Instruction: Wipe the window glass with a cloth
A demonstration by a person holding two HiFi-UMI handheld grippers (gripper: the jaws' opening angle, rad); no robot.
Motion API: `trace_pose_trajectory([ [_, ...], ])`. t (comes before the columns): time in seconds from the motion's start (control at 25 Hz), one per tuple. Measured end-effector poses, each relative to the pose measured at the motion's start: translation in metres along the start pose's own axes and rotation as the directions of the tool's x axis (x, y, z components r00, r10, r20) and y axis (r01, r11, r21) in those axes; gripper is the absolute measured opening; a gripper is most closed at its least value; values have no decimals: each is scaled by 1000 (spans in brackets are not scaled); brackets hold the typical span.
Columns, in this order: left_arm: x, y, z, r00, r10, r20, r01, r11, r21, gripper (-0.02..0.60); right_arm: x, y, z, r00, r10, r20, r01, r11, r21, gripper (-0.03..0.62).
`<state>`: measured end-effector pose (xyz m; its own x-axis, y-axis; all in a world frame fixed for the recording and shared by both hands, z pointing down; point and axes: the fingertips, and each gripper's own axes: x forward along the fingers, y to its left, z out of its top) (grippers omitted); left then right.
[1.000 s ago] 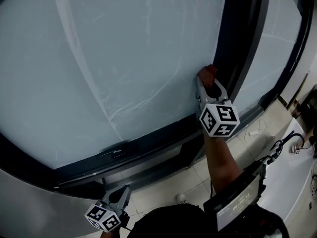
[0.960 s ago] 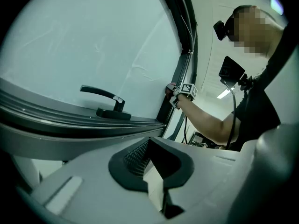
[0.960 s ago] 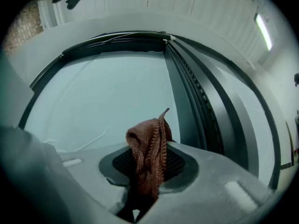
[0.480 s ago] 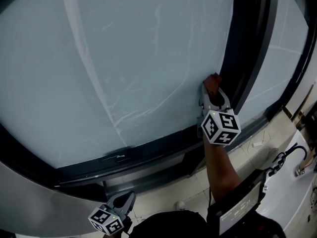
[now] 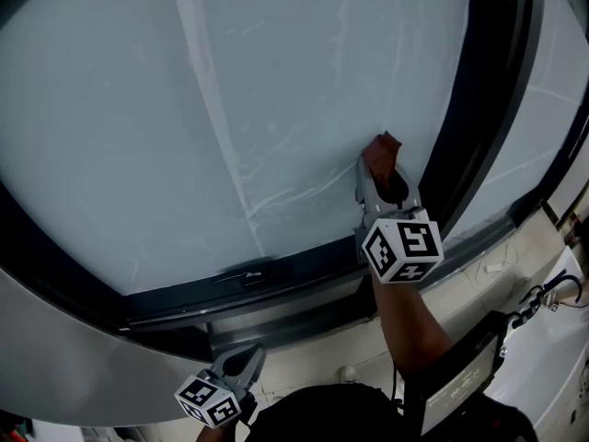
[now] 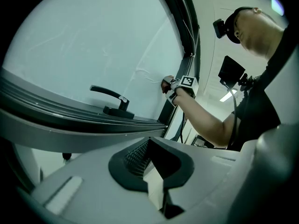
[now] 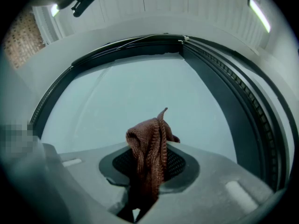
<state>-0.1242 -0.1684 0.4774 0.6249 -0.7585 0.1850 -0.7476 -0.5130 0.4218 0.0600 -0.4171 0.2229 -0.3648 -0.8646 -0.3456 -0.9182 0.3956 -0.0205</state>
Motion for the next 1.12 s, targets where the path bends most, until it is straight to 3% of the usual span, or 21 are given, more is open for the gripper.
trace_pose_trajectory([
  [0.76,-53,26,1,998,60,25,-60,998,-3,15,6,160,-3,971,237,20,-236,971,-22,86],
  [1.12,-68,31,3,996,85,41,-85,996,-9,15,9,206,-4,951,308,21,-308,951,-23,86],
])
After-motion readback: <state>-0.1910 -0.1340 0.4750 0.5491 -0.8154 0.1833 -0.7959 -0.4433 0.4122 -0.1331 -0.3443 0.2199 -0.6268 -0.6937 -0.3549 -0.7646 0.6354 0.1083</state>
